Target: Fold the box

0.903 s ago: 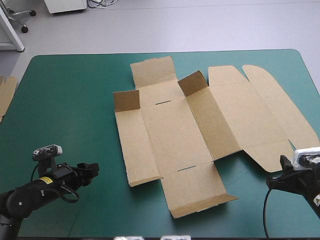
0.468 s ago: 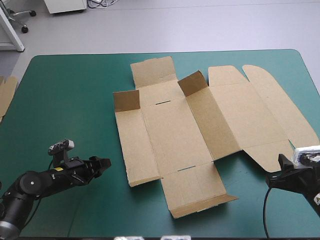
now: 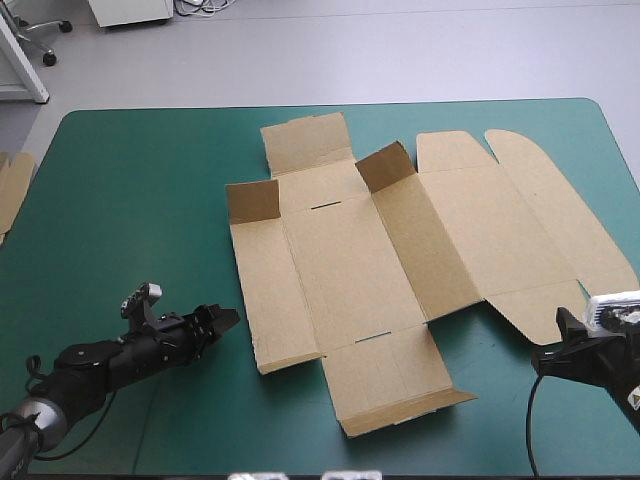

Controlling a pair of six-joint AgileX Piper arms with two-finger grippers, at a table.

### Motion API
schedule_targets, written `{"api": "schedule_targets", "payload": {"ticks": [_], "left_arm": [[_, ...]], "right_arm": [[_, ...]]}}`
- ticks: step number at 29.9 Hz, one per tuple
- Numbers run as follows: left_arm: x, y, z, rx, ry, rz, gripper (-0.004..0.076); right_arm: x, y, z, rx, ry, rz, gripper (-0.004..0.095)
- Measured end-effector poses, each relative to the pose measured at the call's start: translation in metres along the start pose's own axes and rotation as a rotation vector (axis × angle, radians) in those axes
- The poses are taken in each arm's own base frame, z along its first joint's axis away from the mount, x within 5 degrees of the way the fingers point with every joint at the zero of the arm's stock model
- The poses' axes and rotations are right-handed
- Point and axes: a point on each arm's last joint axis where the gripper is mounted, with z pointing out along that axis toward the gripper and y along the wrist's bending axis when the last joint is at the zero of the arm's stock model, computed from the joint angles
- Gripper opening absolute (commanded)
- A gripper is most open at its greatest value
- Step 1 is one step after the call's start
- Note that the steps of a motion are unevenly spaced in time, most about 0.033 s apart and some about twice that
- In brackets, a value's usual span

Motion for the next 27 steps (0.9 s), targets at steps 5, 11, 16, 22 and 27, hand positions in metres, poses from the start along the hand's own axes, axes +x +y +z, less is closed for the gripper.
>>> {"api": "schedule_targets", "payload": {"ticks": [5,11,16,22,27], "left_arm": [[0.011,0.011,0.003,0.027,-0.036,-0.016,0.0405],[0.015,0.017,0.007,0.023,-0.018,0.004,0.0405],[0.016,0.017,0.01,0.033,0.0,-0.002,0.0405],[0.014,0.015,0.011,0.046,0.006,0.022,0.0405],[0.006,0.012,0.013,0.037,-0.006,0.061,0.0405]], "right_arm": [[0.0,0.0,0.0,0.0,-0.003,0.0,0.0444],[-0.002,0.0,0.0,0.0,-0.017,0.0,0.0444],[-0.002,0.0,0.0,0.0,-0.019,0.0,0.0444],[-0.002,0.0,0.0,0.0,-0.02,0.0,0.0444],[-0.002,0.0,0.0,-0.001,-0.02,0.001,0.0444]]}}
